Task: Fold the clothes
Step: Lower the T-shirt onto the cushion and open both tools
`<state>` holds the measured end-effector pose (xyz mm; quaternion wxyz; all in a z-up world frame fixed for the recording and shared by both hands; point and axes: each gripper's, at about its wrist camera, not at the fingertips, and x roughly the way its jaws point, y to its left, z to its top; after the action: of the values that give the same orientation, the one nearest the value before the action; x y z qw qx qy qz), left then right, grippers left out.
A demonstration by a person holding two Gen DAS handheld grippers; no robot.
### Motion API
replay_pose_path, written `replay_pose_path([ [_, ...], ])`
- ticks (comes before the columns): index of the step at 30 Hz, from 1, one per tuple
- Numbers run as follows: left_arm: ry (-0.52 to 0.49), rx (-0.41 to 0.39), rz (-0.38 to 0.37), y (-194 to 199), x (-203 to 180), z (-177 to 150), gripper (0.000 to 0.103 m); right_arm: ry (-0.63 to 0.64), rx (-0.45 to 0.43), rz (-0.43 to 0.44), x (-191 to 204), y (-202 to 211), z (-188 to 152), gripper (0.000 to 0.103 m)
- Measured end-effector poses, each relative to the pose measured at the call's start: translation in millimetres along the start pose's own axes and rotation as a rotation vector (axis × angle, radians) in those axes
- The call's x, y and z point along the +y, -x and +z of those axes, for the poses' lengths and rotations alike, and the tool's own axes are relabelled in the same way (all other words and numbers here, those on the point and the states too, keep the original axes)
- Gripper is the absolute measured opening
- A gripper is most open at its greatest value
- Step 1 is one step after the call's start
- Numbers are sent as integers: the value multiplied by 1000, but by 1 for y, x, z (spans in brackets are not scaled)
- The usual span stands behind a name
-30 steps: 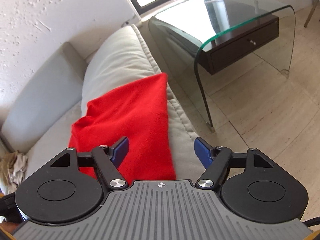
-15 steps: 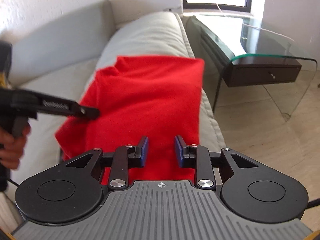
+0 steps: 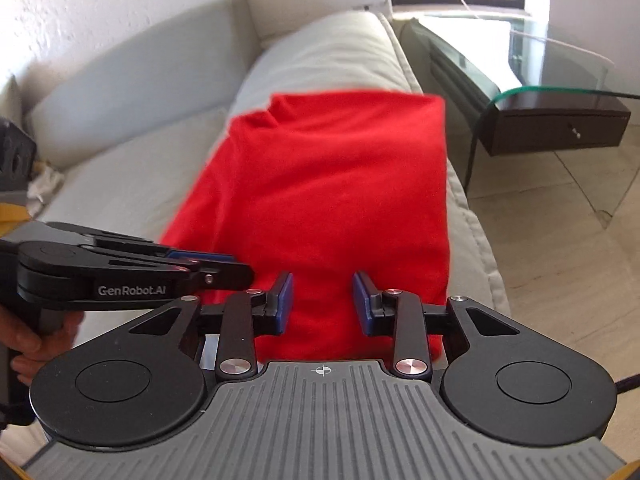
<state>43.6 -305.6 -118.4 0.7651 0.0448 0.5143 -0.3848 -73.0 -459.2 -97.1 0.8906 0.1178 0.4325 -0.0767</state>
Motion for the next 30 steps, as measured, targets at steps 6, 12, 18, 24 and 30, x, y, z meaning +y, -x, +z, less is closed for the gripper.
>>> replay_pose_path([
  [6, -36, -65, -31, 40, -9, 24, 19, -38, -30, 42, -18, 47, 8, 46],
  [12, -11, -214, 29, 19, -3, 66, 18, -152, -201, 44, -50, 51, 51, 28],
  [18, 10, -251, 161, -25, 18, 100, 10, -190, -93, 43, -50, -28, 83, 17],
  [24, 90, -278, 203, -31, 29, 120, 8, -164, -118, -66, -46, -72, 115, 17],
  [30, -37, -243, 127, -34, 5, 139, 11, -188, -133, 41, -49, -88, 142, 18],
])
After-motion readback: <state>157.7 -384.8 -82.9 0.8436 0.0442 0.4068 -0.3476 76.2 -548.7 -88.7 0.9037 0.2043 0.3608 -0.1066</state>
